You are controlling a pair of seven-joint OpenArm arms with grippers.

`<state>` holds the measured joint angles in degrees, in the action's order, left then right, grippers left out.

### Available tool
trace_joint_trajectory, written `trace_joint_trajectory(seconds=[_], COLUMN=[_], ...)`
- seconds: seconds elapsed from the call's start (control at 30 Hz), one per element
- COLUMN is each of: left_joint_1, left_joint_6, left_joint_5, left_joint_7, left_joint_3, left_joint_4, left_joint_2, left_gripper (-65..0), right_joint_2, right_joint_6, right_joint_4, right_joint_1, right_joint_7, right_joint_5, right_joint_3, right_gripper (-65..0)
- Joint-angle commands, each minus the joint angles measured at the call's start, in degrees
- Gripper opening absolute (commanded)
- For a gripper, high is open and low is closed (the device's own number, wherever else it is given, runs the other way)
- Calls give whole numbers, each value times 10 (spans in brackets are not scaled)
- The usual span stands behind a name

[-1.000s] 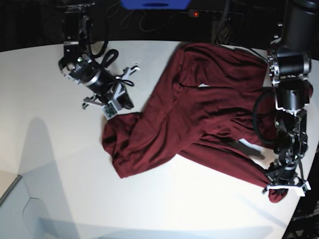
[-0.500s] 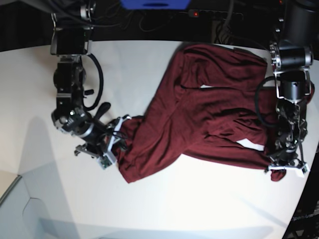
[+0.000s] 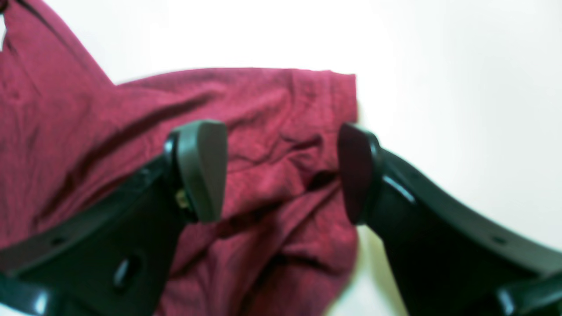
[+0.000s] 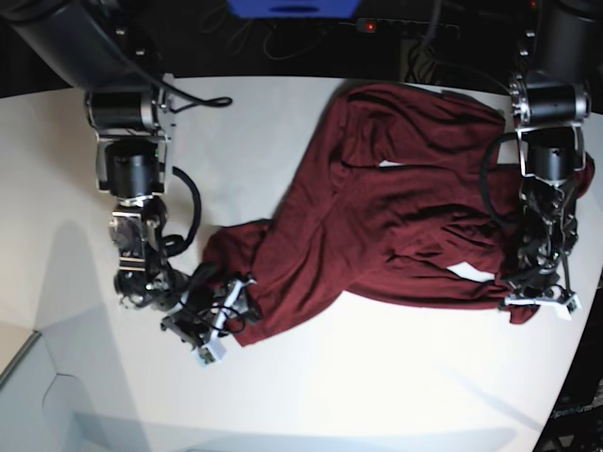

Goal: Layout the t-shirt on the table in an organized manner, then fold the t-shirt properly
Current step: 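Release the right gripper and regrasp the shirt edge nearby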

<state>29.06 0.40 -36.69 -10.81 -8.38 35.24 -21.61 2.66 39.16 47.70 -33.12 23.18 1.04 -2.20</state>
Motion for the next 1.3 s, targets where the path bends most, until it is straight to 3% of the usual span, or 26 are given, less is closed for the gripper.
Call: trace_joint_trajectory(seconds=[0.0, 0.13, 0.3, 0.43, 0.6, 0.7, 1.0, 1.17, 1.27], left_joint_1=[11, -2, -6, -20, -21, -22, -22, -20, -19], left_joint_6=[-3, -3, -3, -3, -3, -3, -3, -3, -3], left_joint_5=[-2, -2, -2, -2, -2, -2, -2, -2, -2], left_joint_7=[12, 13, 13, 13, 13, 13, 13, 14, 14], left_joint_3=[-1, -1, -2, -3, -3, -3, -3, -3, -4], left_joint_4=[12, 13, 10, 14, 14, 14, 11, 11, 13], left_joint_2=[-9, -9, -9, -9, -9, -9, -9, -18, -20], left_gripper=[-648, -648, -648, -648, -648, -648, -648, -648, -648], right_joint_2=[3, 3, 3, 3, -2, -12, -15, -10, -3], right_joint_6=[1, -7, -121, -156, -163, -163, -163, -163, -162], right_joint_4=[-5, -51, -84, -121, -142, -142, -142, -135, -73], right_joint_1=[-23, -31, -30, -31, -29, -28, -30, -31, 2], right_joint_7=[-30, -84, -144, -184, -208, -208, -226, -225, -223], right_joint_5=[-12, -12, -13, -13, -13, -13, -13, -13, -13], right_joint_3=[0, 0, 0, 0, 0, 0, 0, 0, -6], right_gripper=[-253, -254, -254, -255, -264, -321, -650, -650, -650])
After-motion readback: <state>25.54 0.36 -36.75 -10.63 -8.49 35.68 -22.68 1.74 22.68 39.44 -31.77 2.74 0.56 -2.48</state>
